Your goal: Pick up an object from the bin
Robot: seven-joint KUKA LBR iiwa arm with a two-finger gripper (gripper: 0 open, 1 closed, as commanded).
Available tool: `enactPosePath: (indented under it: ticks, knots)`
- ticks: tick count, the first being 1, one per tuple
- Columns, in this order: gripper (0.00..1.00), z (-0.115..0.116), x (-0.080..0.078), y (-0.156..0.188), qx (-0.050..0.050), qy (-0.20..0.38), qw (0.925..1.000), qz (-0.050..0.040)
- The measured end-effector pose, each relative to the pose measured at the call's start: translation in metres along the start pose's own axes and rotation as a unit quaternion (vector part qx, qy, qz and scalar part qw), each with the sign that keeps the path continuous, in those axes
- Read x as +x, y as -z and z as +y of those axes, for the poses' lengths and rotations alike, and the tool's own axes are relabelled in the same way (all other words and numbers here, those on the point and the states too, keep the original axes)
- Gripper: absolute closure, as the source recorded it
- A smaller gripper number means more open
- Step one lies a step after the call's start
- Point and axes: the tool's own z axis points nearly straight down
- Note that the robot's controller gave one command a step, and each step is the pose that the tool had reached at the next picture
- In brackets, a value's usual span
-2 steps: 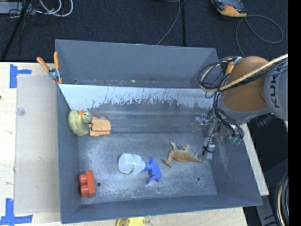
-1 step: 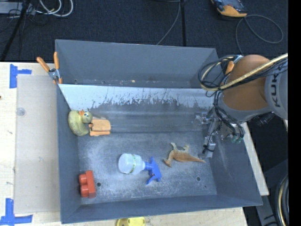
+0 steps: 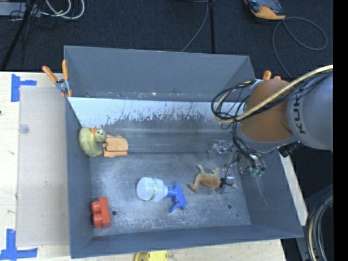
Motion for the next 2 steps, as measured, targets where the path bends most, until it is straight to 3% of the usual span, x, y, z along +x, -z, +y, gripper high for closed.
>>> enactPosePath:
  ticks: [1, 2]
  knots:
    - [1.00, -0.0099, 0.0277, -0.0259, -0.001, -0.056, 0.9984, 0.0027]
    - [1.00, -0.0099, 0.0277, -0.0258, -0.001, -0.055, 0.9985, 0.0028]
